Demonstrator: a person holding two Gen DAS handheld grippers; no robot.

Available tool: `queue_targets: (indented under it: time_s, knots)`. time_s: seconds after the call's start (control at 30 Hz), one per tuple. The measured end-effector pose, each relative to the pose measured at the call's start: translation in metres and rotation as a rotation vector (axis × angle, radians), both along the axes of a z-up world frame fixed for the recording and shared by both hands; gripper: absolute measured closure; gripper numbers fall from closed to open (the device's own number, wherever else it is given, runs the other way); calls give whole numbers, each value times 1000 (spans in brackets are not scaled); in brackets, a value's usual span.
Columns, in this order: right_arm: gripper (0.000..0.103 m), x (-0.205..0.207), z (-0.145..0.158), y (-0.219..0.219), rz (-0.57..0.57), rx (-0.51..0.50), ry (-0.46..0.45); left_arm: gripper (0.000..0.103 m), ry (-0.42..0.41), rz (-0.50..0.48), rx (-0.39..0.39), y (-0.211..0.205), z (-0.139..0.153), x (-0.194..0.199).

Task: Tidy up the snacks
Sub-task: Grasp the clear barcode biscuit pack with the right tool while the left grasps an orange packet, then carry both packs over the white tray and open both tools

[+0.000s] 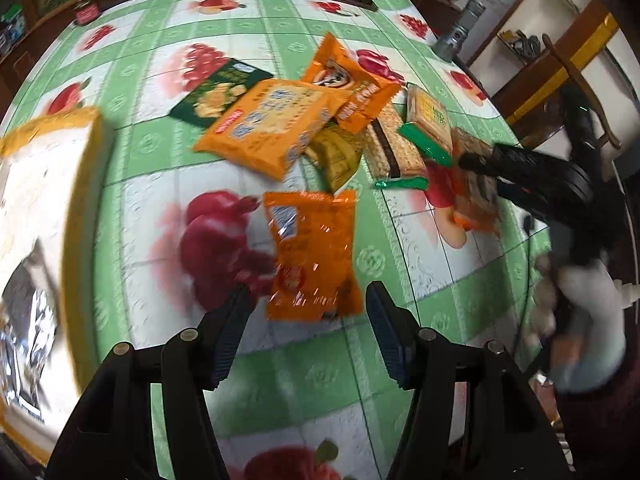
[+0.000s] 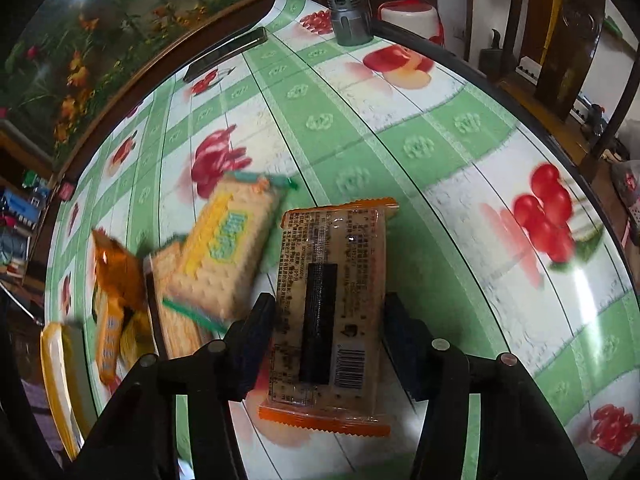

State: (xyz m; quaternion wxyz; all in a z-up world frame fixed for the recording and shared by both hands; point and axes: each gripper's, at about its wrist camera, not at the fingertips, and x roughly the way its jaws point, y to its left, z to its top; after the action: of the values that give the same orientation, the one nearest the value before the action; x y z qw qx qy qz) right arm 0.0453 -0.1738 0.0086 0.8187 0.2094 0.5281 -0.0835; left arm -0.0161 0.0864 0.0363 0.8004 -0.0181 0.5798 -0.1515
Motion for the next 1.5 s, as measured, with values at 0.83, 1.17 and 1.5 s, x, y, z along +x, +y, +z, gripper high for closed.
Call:
queue_targets:
  time_s: [0.83, 1.17, 1.5]
  knots:
    - [49, -62, 32, 77, 290, 152, -45, 63, -81, 87, -92, 48, 31, -15]
    - [49, -37, 55, 220, 564, 225, -51, 63, -104, 340, -42, 183, 40, -19]
    - [49, -7, 46, 350, 725, 222, -14, 63, -51, 429, 19, 270, 11, 9]
